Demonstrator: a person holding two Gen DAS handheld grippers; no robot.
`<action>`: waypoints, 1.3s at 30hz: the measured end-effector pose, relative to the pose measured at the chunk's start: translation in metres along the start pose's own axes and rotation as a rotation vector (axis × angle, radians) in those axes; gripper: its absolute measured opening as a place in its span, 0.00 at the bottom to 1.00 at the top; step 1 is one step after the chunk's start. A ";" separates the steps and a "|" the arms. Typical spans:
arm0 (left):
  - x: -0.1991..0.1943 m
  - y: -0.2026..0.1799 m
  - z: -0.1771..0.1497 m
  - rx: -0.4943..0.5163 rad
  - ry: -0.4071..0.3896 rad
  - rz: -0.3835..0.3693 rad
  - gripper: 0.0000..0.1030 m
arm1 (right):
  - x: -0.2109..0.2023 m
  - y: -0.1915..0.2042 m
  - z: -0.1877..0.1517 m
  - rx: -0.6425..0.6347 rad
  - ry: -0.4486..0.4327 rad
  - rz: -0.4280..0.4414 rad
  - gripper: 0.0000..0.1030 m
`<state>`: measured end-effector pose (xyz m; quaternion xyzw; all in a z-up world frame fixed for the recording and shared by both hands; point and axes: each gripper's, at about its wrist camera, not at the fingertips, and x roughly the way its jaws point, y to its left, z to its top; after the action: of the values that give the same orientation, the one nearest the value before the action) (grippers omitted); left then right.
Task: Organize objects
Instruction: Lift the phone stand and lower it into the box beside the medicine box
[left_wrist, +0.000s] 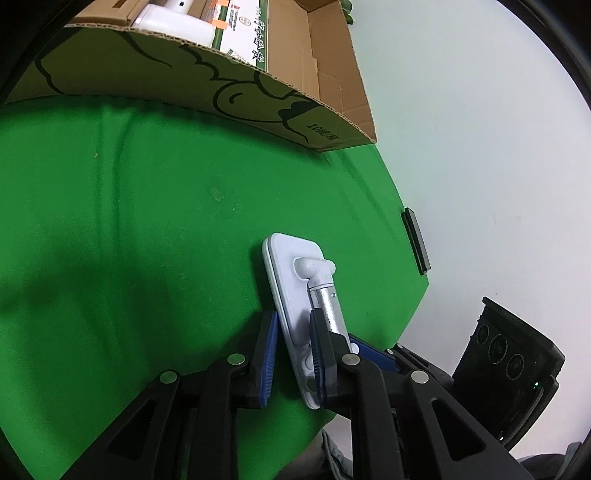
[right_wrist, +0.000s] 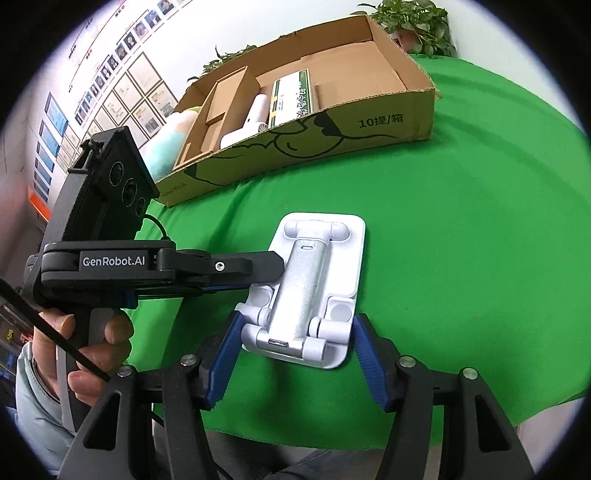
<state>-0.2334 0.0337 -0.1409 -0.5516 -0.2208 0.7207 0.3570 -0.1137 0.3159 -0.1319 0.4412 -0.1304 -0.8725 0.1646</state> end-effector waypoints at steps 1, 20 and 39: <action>-0.003 -0.001 -0.001 0.004 -0.006 0.004 0.14 | 0.000 0.002 0.000 -0.005 -0.002 -0.003 0.57; -0.098 -0.086 0.070 0.181 -0.321 0.023 0.11 | -0.047 0.054 0.091 -0.153 -0.290 0.024 0.57; -0.092 -0.129 0.276 0.216 -0.351 0.117 0.11 | -0.014 0.029 0.252 -0.196 -0.264 0.022 0.57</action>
<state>-0.4487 0.0685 0.0909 -0.3883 -0.1688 0.8446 0.3276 -0.3053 0.3159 0.0344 0.3032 -0.0702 -0.9295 0.1979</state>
